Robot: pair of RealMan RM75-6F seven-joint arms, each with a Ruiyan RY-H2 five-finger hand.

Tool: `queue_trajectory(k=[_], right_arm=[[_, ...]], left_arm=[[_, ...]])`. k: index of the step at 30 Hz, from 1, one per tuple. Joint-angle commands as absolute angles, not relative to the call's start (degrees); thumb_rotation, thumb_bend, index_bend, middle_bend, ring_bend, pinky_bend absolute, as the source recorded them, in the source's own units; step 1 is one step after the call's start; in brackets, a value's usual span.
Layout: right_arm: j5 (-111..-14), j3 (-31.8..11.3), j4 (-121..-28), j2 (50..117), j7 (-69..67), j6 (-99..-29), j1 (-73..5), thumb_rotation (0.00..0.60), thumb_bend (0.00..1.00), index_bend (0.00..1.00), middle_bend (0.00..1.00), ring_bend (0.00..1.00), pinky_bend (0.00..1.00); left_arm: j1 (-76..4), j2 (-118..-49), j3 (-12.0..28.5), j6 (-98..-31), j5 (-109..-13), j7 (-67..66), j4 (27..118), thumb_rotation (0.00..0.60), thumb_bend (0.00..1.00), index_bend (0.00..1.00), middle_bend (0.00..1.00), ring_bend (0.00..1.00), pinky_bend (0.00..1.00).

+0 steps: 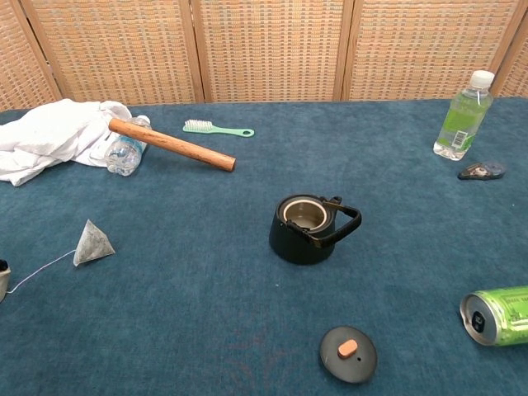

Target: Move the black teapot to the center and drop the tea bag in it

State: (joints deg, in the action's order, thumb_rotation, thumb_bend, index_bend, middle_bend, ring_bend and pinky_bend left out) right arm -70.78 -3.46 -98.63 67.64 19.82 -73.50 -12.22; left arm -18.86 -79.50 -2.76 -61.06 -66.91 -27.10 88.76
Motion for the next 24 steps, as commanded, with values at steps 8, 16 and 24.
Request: queue_trajectory(k=[8, 16, 24], right_arm=[[-70.33, -3.55, -99.02, 67.48, 20.21, -73.42, -12.17, 0.6, 0.38, 0.31, 0.23, 0.2, 0.37], [-70.23, -3.64, -99.28, 67.35, 20.22, -73.38, -12.19, 0.6, 0.38, 0.31, 0.23, 0.2, 0.37], [-70.12, -3.72, -99.3, 67.23, 19.92, -73.33, -12.14, 0.6, 0.38, 0.31, 0.22, 0.2, 0.37]], left_arm=[[-18.81, -79.54, -2.82, -61.13, -67.16, -26.11, 88.63, 0.6, 0.4, 0.55, 0.89, 0.8, 0.67], [-18.89, -78.98, -2.83, -60.87, -67.12, -25.37, 89.03, 0.6, 0.43, 0.57, 0.89, 0.8, 0.67], [-18.84, -78.5, -2.58, -61.37, -67.22, -24.78, 89.38, 0.6, 0.47, 0.59, 0.9, 0.8, 0.67]])
